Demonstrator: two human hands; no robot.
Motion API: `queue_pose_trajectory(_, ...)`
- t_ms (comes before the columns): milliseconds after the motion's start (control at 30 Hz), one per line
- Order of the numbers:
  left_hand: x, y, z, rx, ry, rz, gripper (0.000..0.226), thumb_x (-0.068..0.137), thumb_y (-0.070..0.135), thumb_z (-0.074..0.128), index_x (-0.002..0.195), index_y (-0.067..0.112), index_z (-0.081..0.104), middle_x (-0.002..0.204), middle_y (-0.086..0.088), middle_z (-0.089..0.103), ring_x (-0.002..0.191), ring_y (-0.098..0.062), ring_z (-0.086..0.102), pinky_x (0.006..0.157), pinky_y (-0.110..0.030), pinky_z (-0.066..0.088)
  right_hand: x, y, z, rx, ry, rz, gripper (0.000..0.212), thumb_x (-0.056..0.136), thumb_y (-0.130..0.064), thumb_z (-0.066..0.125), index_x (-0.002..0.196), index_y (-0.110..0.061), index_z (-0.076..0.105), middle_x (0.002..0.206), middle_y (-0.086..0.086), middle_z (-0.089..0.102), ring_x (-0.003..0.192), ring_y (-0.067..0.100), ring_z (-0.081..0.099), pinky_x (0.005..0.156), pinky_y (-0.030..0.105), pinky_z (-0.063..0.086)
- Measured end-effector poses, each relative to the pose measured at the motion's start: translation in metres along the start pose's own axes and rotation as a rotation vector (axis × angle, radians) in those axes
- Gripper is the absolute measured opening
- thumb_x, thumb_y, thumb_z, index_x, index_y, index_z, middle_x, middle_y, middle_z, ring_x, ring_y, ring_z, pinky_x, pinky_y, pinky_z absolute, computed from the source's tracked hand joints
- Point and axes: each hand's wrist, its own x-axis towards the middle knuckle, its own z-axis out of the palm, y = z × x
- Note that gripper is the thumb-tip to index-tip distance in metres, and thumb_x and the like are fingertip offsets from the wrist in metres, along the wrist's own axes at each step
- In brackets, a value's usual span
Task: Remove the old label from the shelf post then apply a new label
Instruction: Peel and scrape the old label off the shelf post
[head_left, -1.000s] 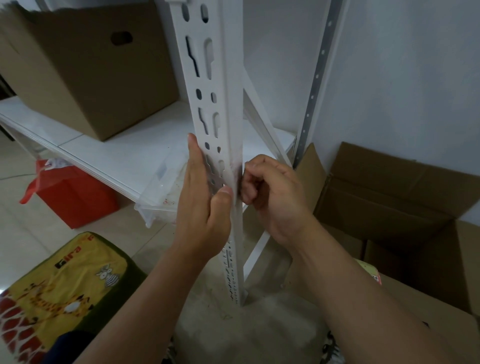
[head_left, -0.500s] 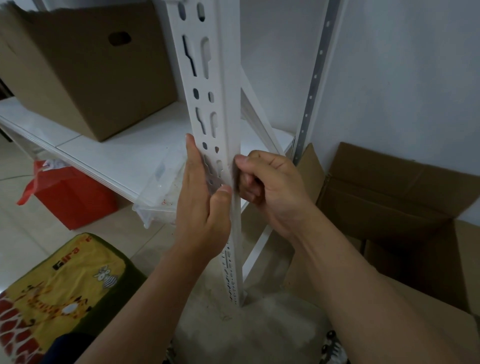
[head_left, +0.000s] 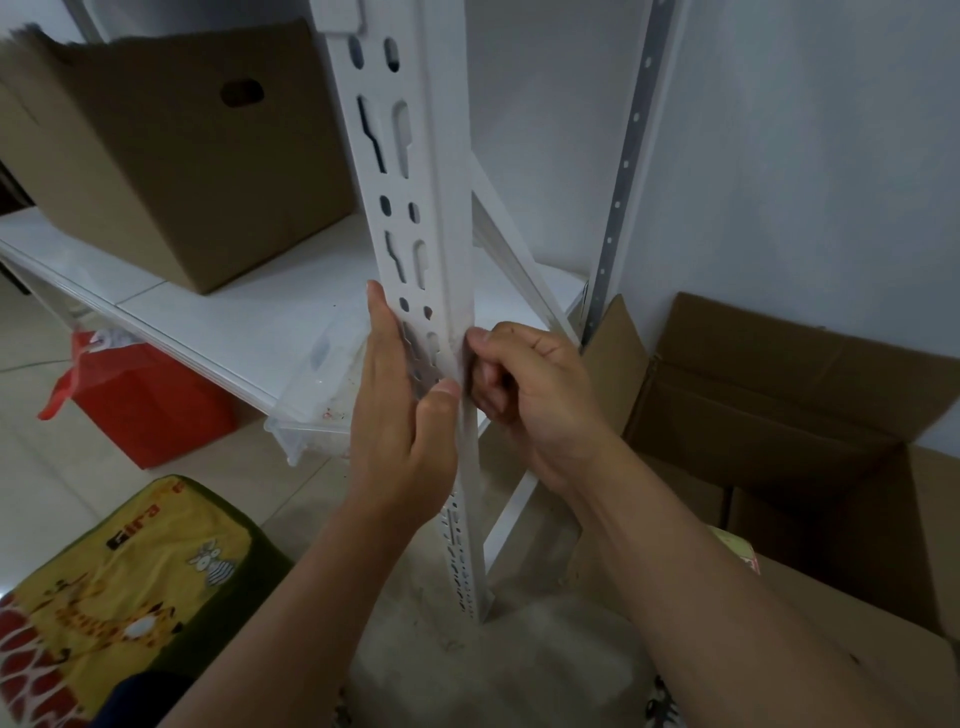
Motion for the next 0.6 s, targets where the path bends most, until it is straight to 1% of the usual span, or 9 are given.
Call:
queue_pose_trajectory(100, -0.0001, -0.0001, 0.0006, 0.017, 0.015, 0.002, 0.086, 0.081, 0.033, 0.034, 0.155, 0.011, -0.003, 0.156, 0.000, 0.027, 0.135, -0.014, 0.038, 0.108, -0.047, 0.040, 0.0004, 0.0002, 0.0007, -0.019, 0.025, 0.003, 0.040, 0.092, -0.007, 0.053, 0.053, -0.010, 0.047, 0.047, 0.001, 0.041, 0.046, 0.013, 0.036, 0.053, 0.028, 0.036)
queue_pose_trajectory(133, -0.0001, -0.0003, 0.0008, 0.013, 0.013, 0.004, 0.086, 0.081, 0.033, 0.034, 0.155, 0.011, -0.003, 0.156, 0.000, 0.027, 0.135, -0.014, 0.038, 0.108, -0.047, 0.040, 0.0005, -0.0003, 0.0008, 0.010, 0.030, 0.013, 0.040, 0.092, -0.007, 0.052, 0.053, -0.009, 0.046, 0.047, 0.003, 0.040, 0.045, 0.013, 0.036, 0.052, 0.027, 0.036)
queue_pose_trajectory(233, 0.0005, -0.0015, 0.0004, 0.010, 0.010, -0.001, 0.085, 0.081, 0.034, 0.033, 0.155, 0.013, -0.003, 0.156, -0.001, 0.027, 0.135, -0.014, 0.038, 0.108, -0.048, 0.041, 0.0024, -0.0044, 0.0014, 0.120, 0.018, 0.054, 0.042, 0.095, -0.018, 0.053, 0.055, -0.006, 0.043, 0.047, 0.008, 0.035, 0.045, 0.017, 0.033, 0.051, 0.027, 0.035)
queue_pose_trajectory(300, 0.0007, -0.0010, 0.0007, 0.014, 0.010, 0.002, 0.085, 0.081, 0.033, 0.033, 0.155, 0.014, -0.003, 0.156, -0.001, 0.026, 0.136, -0.013, 0.037, 0.109, -0.048, 0.040, 0.0051, -0.0069, 0.0021, 0.084, 0.032, 0.071, 0.044, 0.096, -0.022, 0.052, 0.056, -0.005, 0.043, 0.047, 0.009, 0.034, 0.043, 0.017, 0.032, 0.049, 0.027, 0.034)
queue_pose_trajectory(367, 0.0000, 0.0000, 0.0007, 0.015, 0.009, 0.006, 0.085, 0.081, 0.033, 0.033, 0.155, 0.013, -0.003, 0.157, 0.000, 0.025, 0.137, -0.012, 0.035, 0.111, -0.046, 0.038, 0.0071, -0.0076, 0.0038, 0.073, 0.052, 0.078, 0.044, 0.095, -0.018, 0.051, 0.054, -0.006, 0.042, 0.045, 0.009, 0.033, 0.041, 0.016, 0.031, 0.048, 0.027, 0.034)
queue_pose_trajectory(467, -0.0002, -0.0007, 0.0006, 0.015, 0.013, 0.010, 0.086, 0.080, 0.033, 0.033, 0.155, 0.011, -0.002, 0.150, 0.013, 0.026, 0.134, -0.005, 0.036, 0.111, -0.040, 0.037, 0.0064, -0.0082, 0.0048, 0.084, 0.060, 0.077, 0.044, 0.094, -0.017, 0.051, 0.052, -0.008, 0.043, 0.045, 0.008, 0.034, 0.042, 0.017, 0.032, 0.046, 0.025, 0.034)
queue_pose_trajectory(533, 0.0001, -0.0016, 0.0007, 0.010, 0.020, 0.021, 0.085, 0.080, 0.032, 0.033, 0.155, 0.009, -0.001, 0.145, 0.019, 0.029, 0.130, -0.005, 0.039, 0.109, -0.038, 0.038, 0.0046, -0.0078, 0.0047, 0.041, 0.048, 0.063, 0.043, 0.093, -0.018, 0.051, 0.052, -0.007, 0.044, 0.045, 0.008, 0.036, 0.043, 0.017, 0.033, 0.047, 0.024, 0.035)
queue_pose_trajectory(600, 0.0002, -0.0018, 0.0009, 0.006, 0.029, 0.025, 0.085, 0.080, 0.031, 0.034, 0.155, 0.009, 0.000, 0.149, 0.012, 0.031, 0.131, -0.009, 0.041, 0.109, -0.041, 0.039, 0.0020, -0.0073, 0.0055, -0.023, 0.039, 0.036, 0.040, 0.091, -0.013, 0.051, 0.052, -0.007, 0.045, 0.045, 0.008, 0.037, 0.044, 0.017, 0.035, 0.047, 0.022, 0.038)
